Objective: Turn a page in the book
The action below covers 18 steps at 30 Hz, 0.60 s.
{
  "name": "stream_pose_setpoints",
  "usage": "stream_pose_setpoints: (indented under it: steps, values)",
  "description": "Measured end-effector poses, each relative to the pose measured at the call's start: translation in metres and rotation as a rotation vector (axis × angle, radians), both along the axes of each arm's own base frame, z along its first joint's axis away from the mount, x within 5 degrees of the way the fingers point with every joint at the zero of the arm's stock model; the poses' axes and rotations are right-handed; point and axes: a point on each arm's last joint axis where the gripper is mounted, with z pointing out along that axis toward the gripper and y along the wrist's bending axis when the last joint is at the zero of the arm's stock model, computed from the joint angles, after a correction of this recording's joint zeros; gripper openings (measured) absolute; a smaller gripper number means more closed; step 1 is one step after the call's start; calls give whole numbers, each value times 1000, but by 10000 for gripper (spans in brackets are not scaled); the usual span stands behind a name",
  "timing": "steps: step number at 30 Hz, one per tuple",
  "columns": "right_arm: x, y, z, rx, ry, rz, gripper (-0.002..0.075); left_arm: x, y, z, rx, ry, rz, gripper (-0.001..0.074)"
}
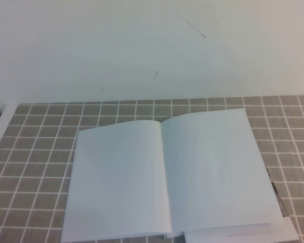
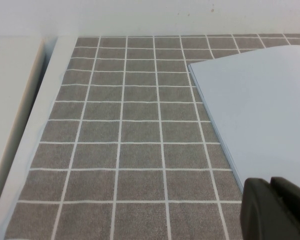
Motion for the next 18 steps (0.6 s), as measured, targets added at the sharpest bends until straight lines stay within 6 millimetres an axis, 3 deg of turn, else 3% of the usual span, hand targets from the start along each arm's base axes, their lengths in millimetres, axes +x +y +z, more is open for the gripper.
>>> stream_pose_setpoints:
  steps: [18]
  values:
    - [0,0,0,90,-8,-32,-1,0,0,0,0,0,0,-4]
